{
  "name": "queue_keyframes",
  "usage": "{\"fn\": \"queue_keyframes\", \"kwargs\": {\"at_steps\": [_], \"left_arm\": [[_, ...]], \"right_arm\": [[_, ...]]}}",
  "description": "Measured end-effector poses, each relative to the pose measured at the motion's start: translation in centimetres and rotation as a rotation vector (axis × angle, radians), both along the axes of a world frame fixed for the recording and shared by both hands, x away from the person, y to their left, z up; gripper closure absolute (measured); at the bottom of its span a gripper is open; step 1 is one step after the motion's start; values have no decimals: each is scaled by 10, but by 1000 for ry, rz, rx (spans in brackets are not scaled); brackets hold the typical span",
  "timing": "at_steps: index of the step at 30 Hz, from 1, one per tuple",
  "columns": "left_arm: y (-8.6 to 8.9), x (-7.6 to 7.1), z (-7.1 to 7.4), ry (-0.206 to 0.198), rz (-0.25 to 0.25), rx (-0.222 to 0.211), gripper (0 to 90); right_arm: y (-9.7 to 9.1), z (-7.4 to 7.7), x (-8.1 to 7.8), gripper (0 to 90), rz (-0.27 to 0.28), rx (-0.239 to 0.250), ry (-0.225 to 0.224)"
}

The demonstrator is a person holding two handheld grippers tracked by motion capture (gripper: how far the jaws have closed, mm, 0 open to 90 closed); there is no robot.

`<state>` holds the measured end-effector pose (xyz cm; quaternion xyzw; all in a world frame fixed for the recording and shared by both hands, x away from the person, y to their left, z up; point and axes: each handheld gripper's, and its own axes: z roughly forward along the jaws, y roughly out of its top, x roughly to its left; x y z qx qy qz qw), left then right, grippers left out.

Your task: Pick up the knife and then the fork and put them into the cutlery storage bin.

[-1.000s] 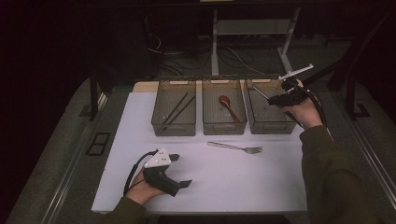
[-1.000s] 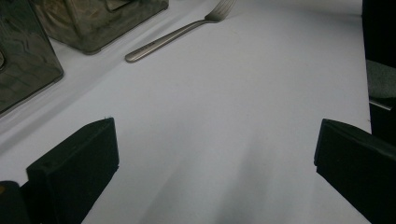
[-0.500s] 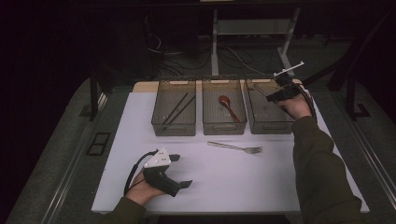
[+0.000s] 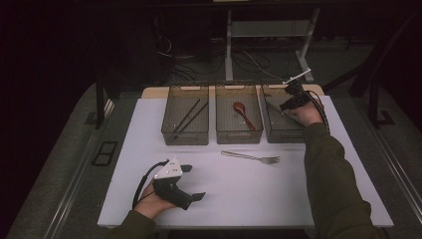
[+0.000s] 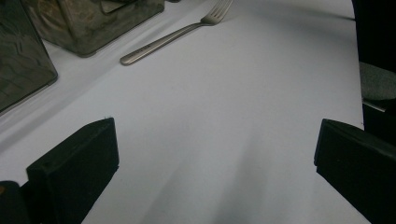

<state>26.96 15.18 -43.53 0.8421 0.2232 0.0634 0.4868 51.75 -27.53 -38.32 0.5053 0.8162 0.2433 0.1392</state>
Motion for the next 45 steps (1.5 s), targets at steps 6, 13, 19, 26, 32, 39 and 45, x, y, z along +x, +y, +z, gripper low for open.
{"fn": "queue_keyframes", "kwargs": {"at_steps": [6,13,19,26,32,39,45], "left_arm": [[-1,0,0,-2,-8,8,0],[-1,0,0,-1,-6,9,0],[-2,-1,0,-1,-4,10,0],[-3,-1,0,1,-5,12,0],[-2,-1,0,2,-3,13,0],[-2,-2,0,0,-1,18,0],[-2,-1,0,0,8,12,0]], "right_arm": [[-8,8,-7,780,0,47,-34],[-14,15,-22,587,13,130,-58],[-25,23,-44,505,46,198,-105],[-31,31,-75,431,103,273,-158],[-28,35,-102,416,160,279,-198],[-20,32,-130,408,223,310,-217],[-12,25,-146,407,259,345,-221]]}}
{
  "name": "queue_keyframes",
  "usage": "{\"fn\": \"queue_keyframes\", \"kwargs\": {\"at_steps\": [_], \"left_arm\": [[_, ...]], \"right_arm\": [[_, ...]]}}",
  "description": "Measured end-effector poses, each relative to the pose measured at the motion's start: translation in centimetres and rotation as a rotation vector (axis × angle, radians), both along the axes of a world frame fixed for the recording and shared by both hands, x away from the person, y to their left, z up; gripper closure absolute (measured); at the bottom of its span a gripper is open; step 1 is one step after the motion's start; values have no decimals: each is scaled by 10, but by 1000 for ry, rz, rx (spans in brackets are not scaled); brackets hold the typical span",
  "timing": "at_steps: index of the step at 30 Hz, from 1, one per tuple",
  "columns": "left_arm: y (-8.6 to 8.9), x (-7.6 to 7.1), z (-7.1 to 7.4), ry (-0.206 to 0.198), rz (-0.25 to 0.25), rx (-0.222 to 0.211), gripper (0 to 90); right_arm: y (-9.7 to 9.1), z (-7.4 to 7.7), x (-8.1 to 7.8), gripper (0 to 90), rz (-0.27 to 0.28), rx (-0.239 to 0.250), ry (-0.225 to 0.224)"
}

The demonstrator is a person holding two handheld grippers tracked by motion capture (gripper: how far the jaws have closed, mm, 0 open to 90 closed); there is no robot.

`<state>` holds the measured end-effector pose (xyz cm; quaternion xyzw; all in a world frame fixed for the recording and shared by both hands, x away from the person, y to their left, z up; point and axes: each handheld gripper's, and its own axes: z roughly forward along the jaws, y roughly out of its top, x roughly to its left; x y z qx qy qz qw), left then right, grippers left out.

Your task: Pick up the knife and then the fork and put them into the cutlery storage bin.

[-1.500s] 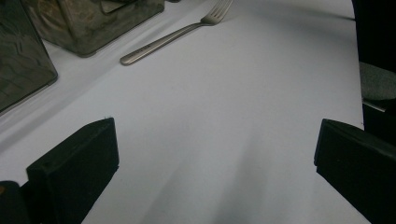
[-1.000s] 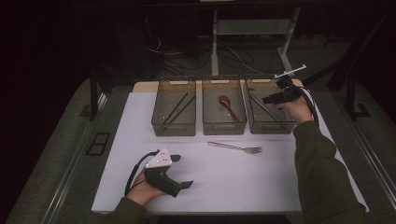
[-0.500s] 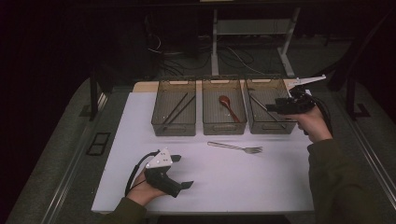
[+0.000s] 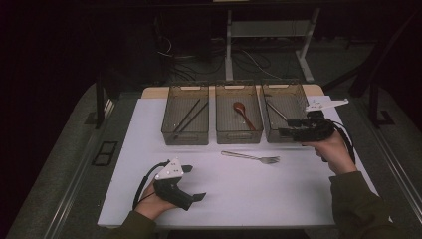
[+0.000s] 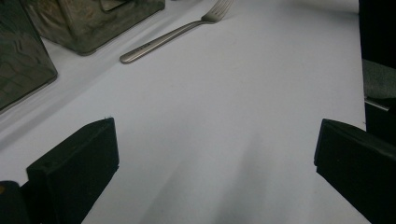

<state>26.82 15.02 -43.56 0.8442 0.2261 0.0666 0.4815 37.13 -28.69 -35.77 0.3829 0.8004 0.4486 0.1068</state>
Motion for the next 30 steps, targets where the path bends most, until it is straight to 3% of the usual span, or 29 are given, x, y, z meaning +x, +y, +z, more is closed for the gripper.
{"fn": "queue_keyframes", "kwargs": {"at_steps": [4,18,30], "left_arm": [[1,0,0,1,-2,3,0],[0,0,-1,2,-4,2,0],[0,0,0,1,-4,0,0]], "right_arm": [[7,-4,-6,407,23,-26,-4],[41,-18,-10,470,133,-79,63],[76,-36,-1,603,220,-236,105]]}}
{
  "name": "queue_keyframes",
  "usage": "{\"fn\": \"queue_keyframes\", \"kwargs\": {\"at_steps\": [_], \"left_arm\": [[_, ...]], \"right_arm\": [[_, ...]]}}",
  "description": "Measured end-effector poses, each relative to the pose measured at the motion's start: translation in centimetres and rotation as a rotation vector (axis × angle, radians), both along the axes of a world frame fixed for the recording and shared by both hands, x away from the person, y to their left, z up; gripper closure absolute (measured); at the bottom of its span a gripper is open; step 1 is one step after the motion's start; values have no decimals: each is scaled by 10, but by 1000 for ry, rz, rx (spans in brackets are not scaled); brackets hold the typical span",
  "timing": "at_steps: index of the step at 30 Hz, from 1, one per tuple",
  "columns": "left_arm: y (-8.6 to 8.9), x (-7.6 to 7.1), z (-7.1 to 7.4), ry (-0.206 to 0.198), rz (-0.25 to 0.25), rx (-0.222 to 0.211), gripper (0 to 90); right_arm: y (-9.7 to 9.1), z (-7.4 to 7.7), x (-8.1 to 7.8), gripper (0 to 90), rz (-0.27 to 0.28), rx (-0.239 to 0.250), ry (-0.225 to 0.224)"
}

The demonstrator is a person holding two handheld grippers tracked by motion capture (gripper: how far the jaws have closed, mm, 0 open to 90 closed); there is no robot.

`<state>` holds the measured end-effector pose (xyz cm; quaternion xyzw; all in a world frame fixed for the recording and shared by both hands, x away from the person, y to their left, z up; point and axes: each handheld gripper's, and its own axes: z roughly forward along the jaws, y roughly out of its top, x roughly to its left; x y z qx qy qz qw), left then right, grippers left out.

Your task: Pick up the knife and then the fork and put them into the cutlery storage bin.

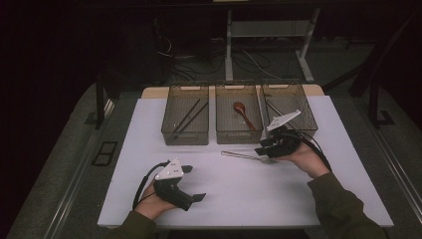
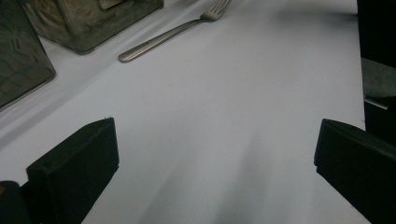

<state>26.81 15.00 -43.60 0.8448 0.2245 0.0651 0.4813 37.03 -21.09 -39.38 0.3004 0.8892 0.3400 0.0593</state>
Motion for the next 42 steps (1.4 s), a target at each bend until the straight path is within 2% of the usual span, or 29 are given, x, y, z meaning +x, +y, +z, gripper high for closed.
{"fn": "queue_keyframes", "kwargs": {"at_steps": [5,7,15,20,22,27,34,42], "left_arm": [[0,0,0,-1,-3,2,0],[0,0,0,0,-2,1,0],[0,0,0,-1,-5,2,0],[-1,-1,1,-2,-7,2,0],[0,-1,1,-1,-7,2,0],[0,-1,0,0,-8,1,0],[-1,-1,0,0,-10,1,0],[-1,-1,0,0,-10,2,0]], "right_arm": [[8,-10,9,653,33,-75,34],[11,-12,12,672,50,-116,35],[24,-17,21,728,143,-191,92],[35,-19,23,760,194,-246,105],[39,-22,25,777,206,-286,106],[44,-23,29,800,226,-333,119],[51,-27,32,803,269,-424,122],[58,-26,36,826,298,-471,149]]}}
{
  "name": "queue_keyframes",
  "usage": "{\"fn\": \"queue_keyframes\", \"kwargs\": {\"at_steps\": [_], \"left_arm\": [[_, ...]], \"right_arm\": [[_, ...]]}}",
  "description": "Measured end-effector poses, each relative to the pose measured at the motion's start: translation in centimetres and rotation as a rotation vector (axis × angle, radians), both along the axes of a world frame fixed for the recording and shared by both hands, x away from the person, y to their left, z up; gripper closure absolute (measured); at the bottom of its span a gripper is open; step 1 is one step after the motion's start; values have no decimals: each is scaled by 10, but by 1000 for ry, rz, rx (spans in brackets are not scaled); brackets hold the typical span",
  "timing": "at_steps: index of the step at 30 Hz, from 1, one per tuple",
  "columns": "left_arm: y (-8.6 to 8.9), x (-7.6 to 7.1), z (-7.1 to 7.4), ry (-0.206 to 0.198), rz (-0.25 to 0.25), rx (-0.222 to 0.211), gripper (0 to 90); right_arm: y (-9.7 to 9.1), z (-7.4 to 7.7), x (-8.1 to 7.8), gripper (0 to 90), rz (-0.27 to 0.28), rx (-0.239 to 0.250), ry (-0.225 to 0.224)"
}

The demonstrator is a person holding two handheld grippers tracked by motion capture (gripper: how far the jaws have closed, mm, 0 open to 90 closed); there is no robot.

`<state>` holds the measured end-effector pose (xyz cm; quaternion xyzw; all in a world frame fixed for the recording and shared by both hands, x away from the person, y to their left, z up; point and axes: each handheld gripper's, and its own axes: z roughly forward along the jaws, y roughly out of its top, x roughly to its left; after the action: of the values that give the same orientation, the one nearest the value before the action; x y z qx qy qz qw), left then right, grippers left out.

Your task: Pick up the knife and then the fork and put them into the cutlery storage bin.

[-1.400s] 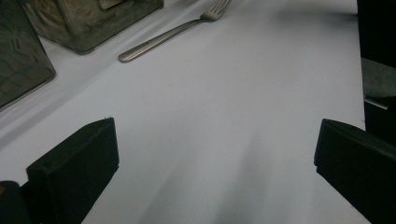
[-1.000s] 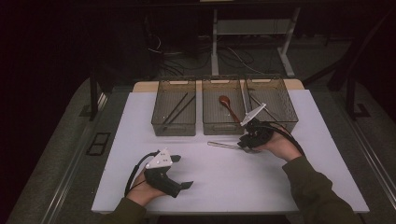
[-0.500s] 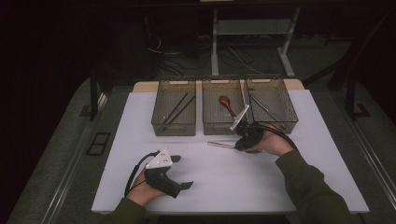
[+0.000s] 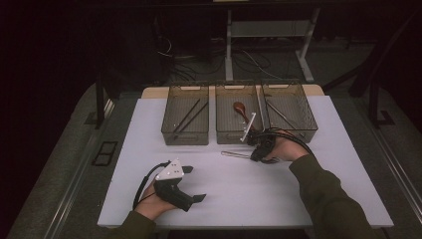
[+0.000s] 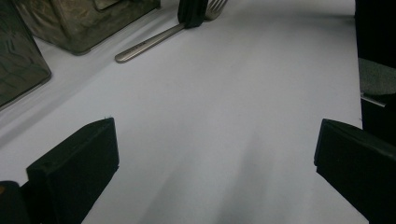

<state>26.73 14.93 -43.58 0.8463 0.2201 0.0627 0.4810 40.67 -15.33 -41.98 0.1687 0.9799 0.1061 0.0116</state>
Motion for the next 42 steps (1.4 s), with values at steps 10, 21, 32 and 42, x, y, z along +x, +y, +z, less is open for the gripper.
{"fn": "queue_keyframes", "kwargs": {"at_steps": [10,21,32,42], "left_arm": [[0,0,0,-2,0,1,0],[0,0,0,-1,2,5,0],[1,0,0,-3,7,6,0],[4,1,-1,1,12,2,0]], "right_arm": [[3,1,-2,860,-11,-21,-8],[-22,-1,-15,859,-49,153,19],[-48,4,-30,860,-121,314,9],[-66,17,-40,859,-193,399,-27]]}}
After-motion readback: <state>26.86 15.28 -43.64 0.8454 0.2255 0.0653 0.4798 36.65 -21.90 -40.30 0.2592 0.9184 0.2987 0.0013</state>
